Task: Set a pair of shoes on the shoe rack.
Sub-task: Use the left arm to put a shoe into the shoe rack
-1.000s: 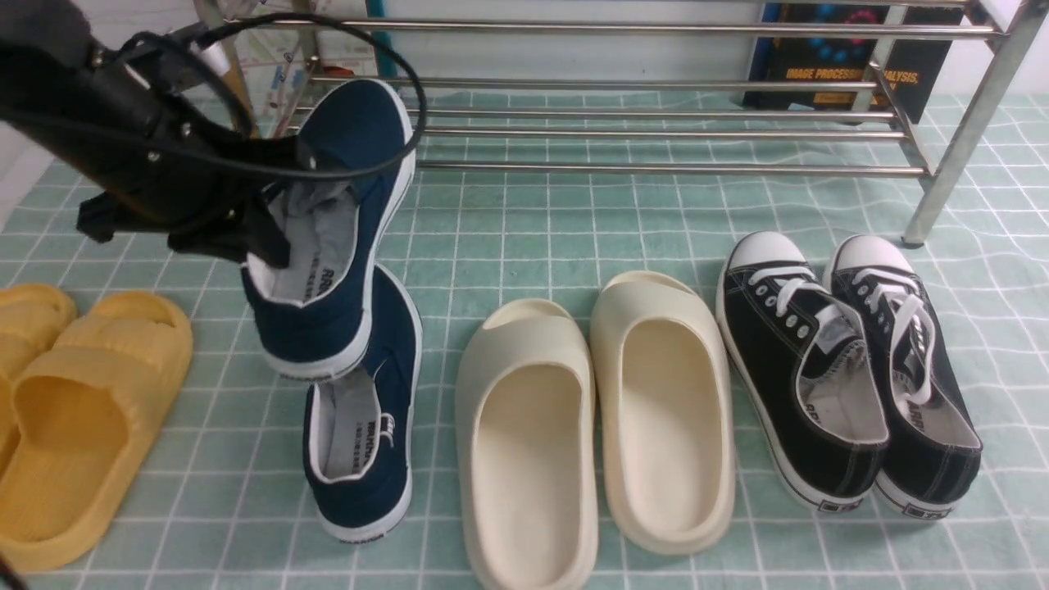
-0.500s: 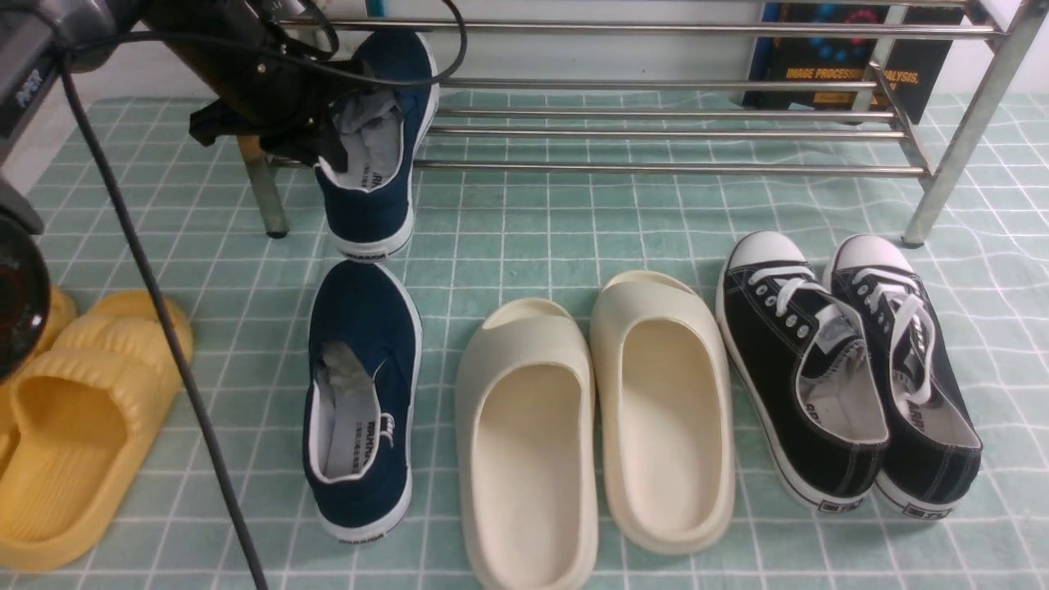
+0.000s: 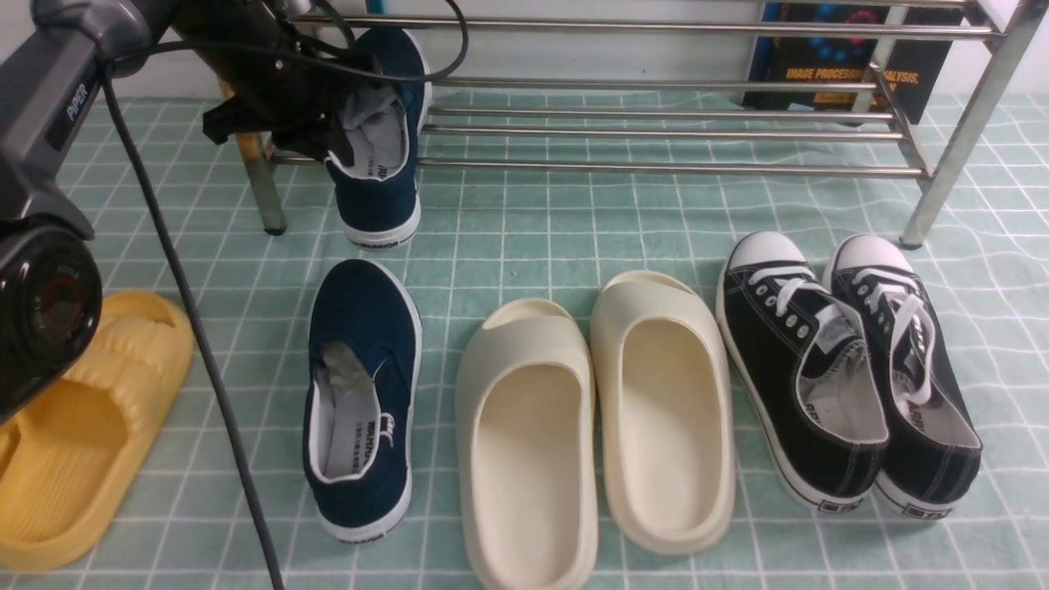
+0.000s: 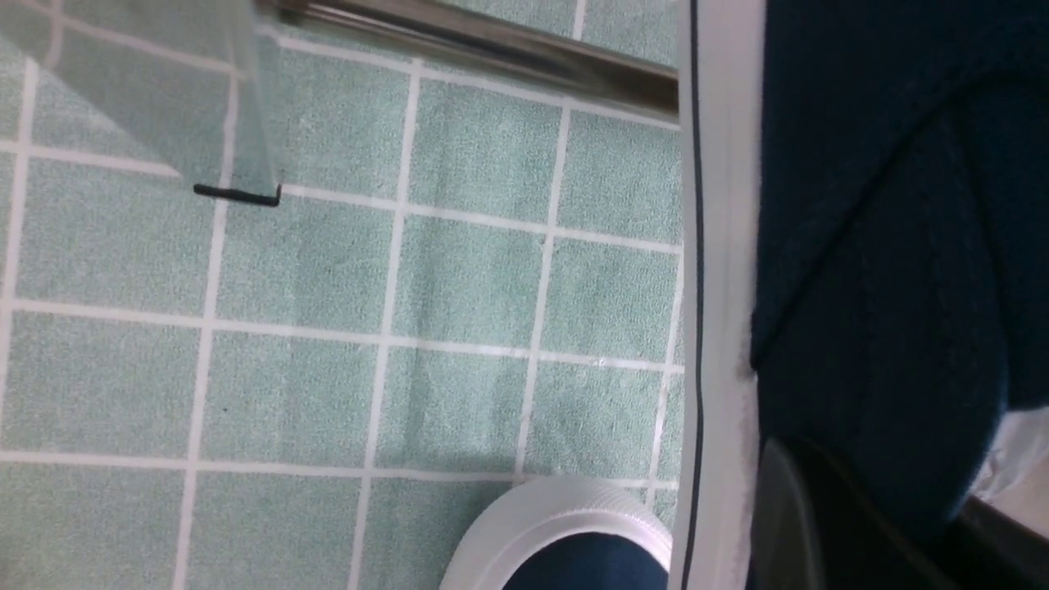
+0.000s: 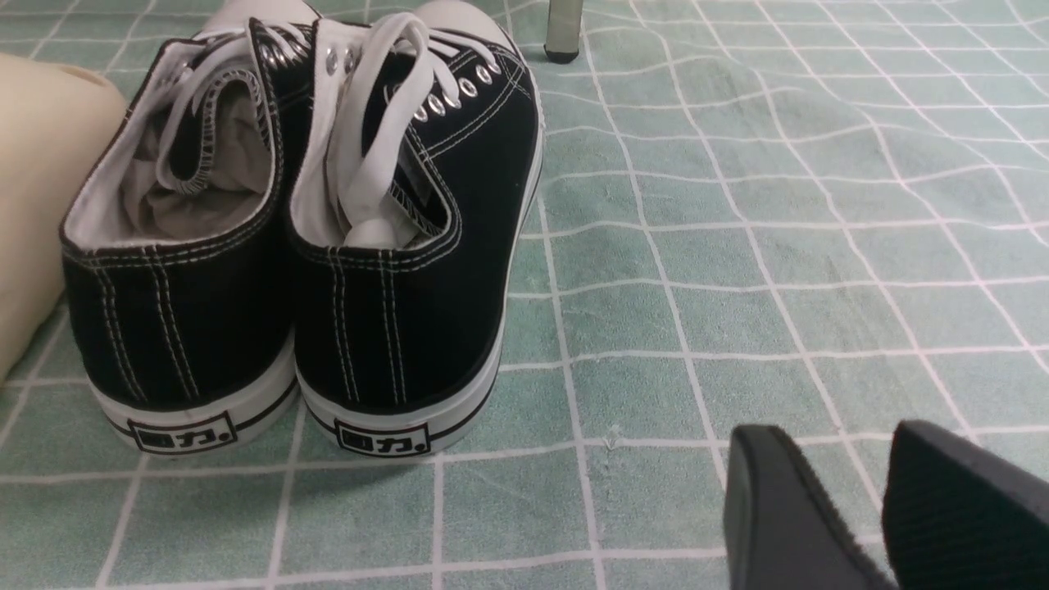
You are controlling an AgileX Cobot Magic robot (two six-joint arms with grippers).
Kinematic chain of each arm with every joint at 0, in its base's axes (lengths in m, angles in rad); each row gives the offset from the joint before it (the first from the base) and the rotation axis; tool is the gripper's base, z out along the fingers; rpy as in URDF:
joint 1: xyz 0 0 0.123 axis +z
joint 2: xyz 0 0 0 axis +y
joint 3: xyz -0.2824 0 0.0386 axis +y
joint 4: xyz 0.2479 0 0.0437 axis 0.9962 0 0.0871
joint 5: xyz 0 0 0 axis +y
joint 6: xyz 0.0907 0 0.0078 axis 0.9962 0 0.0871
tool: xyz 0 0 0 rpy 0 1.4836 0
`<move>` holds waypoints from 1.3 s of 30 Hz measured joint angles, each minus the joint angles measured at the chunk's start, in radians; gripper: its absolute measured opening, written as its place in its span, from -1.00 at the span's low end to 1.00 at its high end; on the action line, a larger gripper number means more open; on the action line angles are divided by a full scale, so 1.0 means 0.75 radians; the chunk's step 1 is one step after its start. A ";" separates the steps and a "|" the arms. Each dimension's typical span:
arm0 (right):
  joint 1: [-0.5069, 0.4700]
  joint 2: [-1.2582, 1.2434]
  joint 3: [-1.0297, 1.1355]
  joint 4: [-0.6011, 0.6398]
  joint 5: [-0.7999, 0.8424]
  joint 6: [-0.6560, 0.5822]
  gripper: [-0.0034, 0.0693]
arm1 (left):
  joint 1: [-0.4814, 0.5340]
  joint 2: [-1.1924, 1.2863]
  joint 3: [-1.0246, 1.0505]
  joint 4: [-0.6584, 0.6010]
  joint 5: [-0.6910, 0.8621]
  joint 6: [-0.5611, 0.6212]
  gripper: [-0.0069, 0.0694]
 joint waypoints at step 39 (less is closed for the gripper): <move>0.000 0.000 0.000 0.000 0.000 0.000 -0.25 | -0.005 -0.023 -0.001 0.140 0.025 0.039 -0.11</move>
